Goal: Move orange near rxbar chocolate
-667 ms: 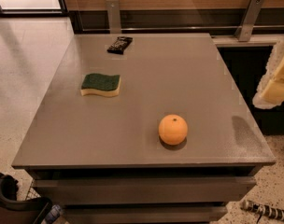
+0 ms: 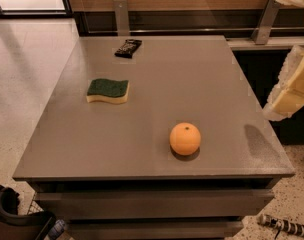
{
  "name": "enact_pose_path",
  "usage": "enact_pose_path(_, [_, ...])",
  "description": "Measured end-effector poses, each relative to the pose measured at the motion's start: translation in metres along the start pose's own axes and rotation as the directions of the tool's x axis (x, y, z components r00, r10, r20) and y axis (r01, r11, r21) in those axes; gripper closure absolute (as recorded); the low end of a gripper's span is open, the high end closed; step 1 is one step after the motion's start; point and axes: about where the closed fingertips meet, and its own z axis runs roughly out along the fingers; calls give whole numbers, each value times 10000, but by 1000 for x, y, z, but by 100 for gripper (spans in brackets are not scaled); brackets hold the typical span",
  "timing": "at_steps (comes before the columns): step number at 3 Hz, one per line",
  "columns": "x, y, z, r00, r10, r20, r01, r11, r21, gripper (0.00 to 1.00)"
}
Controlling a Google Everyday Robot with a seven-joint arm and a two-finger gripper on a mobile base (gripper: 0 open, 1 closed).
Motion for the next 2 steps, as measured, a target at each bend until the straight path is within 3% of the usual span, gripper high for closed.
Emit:
enact_pose_path(1, [15, 6, 25, 9939, 315, 1053, -296, 9994, -191, 0])
enact_pose_path(2, [14, 16, 59, 9651, 540, 2561, -408, 9976, -563, 0])
